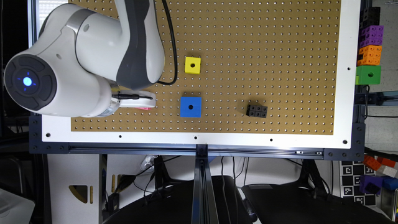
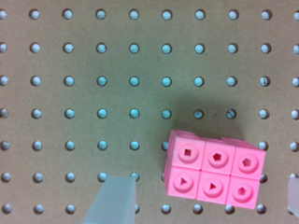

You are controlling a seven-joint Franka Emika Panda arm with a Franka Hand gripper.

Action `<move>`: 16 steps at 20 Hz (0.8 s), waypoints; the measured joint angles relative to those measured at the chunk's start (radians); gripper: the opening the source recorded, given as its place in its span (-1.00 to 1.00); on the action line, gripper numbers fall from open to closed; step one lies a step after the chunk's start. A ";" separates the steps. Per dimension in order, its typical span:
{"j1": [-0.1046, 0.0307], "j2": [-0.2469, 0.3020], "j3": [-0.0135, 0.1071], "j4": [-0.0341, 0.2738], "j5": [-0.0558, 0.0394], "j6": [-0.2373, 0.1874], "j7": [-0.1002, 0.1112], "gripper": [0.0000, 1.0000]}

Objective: Pick up pink block.

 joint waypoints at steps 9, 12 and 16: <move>0.017 0.036 0.006 0.004 0.0008 0.025 0.016 1.00; 0.021 0.040 0.006 0.004 0.0008 0.025 0.021 1.00; 0.020 0.061 0.006 0.004 0.0008 0.040 0.021 1.00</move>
